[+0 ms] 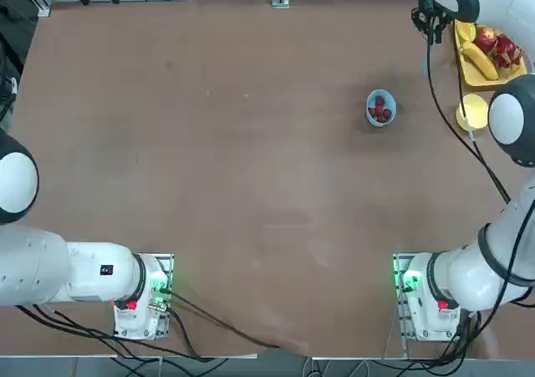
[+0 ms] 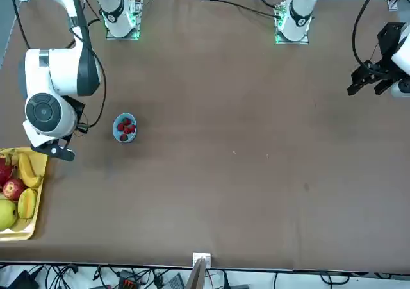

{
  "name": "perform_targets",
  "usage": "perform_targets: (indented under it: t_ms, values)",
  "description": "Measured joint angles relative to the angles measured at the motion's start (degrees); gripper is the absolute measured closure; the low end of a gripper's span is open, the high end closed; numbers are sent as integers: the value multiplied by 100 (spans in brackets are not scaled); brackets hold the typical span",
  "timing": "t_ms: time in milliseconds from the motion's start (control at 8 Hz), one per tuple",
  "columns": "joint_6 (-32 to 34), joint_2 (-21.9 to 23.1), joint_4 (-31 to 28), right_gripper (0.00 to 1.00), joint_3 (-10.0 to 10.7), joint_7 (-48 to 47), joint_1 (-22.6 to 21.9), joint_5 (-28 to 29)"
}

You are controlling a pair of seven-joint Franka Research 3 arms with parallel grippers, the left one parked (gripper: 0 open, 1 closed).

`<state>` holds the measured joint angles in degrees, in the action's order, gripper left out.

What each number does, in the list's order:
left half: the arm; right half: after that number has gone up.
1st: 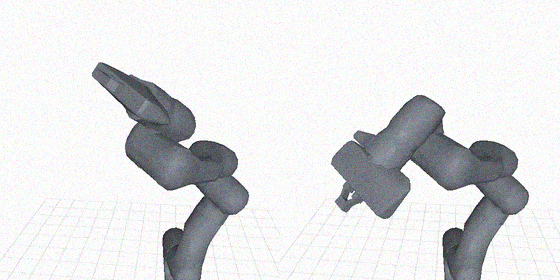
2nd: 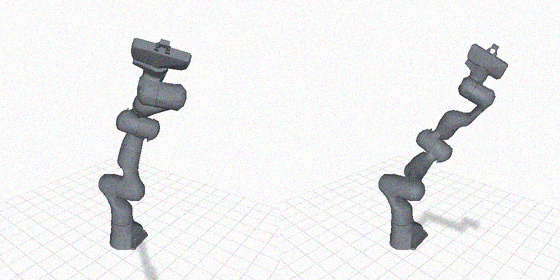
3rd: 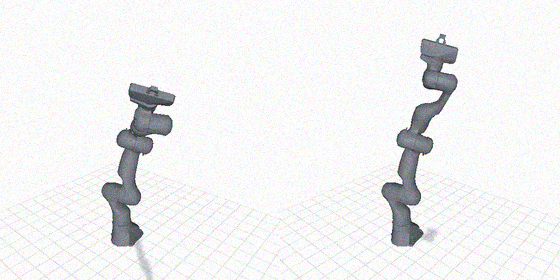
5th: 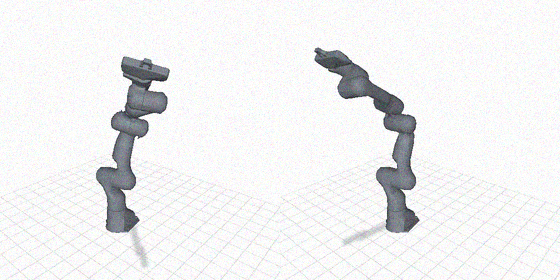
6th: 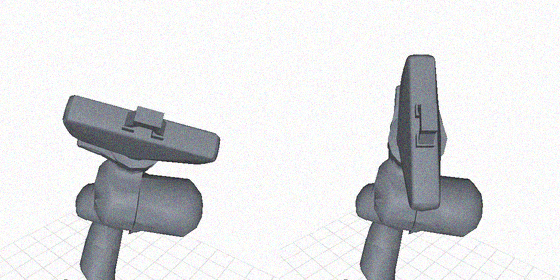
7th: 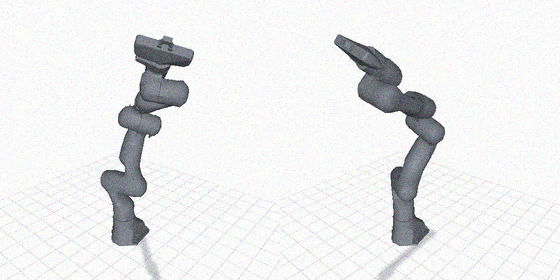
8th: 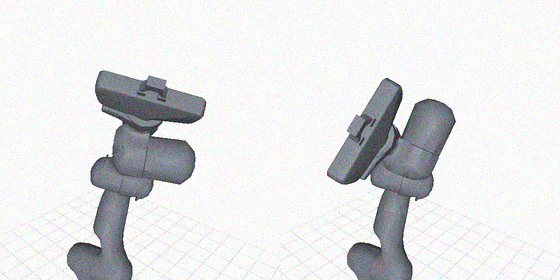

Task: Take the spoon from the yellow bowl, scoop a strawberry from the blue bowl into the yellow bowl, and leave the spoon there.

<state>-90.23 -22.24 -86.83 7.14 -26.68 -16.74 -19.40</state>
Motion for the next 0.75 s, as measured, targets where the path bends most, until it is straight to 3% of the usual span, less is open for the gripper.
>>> perform_targets:
  t_ms: [750]
  values:
    - [19, -36, 1, 89, -9, -735, -122, 439]
